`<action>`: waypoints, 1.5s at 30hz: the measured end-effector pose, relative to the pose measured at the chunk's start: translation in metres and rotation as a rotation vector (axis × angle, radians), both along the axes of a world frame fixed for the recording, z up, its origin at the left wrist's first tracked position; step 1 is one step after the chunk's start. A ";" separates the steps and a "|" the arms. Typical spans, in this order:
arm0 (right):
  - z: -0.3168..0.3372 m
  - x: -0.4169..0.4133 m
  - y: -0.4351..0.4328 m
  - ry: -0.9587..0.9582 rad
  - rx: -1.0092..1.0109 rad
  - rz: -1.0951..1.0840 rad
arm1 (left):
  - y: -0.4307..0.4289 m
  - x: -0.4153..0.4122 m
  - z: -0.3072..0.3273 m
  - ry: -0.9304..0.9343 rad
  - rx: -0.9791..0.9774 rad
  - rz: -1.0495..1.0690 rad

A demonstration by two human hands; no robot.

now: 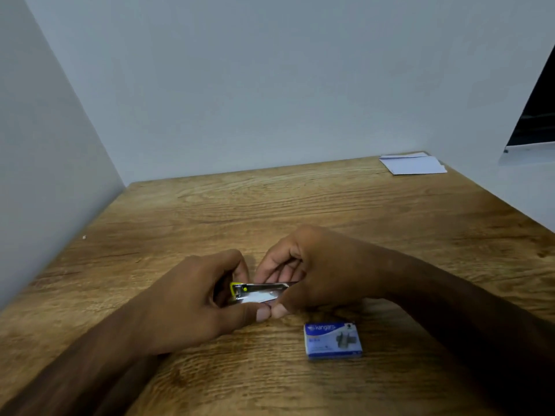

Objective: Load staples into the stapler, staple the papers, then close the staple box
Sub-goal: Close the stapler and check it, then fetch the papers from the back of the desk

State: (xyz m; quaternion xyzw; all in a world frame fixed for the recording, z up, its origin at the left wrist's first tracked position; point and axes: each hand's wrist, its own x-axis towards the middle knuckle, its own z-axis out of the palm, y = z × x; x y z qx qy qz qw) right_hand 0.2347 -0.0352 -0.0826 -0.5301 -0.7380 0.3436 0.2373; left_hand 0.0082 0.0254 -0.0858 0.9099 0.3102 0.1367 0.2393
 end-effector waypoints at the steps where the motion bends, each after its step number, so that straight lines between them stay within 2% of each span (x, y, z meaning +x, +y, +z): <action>1: 0.000 0.002 0.001 -0.001 -0.009 0.011 | 0.001 0.002 0.004 0.065 0.023 -0.015; 6: 0.004 0.020 0.003 -0.009 -0.013 -0.010 | 0.009 0.014 0.028 0.425 0.148 -0.073; 8: 0.011 0.037 0.003 -0.038 0.017 -0.065 | 0.015 0.025 0.044 0.465 0.218 -0.058; 12: 0.025 0.087 0.009 -0.087 0.109 -0.246 | 0.028 0.072 0.066 0.183 0.289 -0.115; 14: 0.027 0.116 0.016 -0.110 0.167 -0.365 | 0.032 0.109 0.067 0.106 0.318 -0.172; 20: 0.002 0.195 0.033 -0.280 0.397 -0.791 | 0.051 0.232 0.049 0.088 0.325 -0.306; 25: -0.020 0.236 0.030 -0.376 0.359 -0.966 | 0.076 0.314 0.029 0.050 0.333 -0.275; 29: -0.030 0.249 0.030 -0.433 0.345 -0.983 | 0.091 0.352 0.013 0.123 0.325 -0.258; 34: -0.034 0.253 0.034 -0.576 0.213 -0.948 | 0.107 0.369 -0.008 0.231 0.328 -0.264; 40: -0.027 0.243 0.040 -0.595 0.288 -0.900 | 0.117 0.346 -0.003 0.169 0.399 -0.261; 45: -0.019 0.220 0.044 -0.567 0.291 -0.750 | 0.114 0.300 0.000 0.265 0.467 -0.264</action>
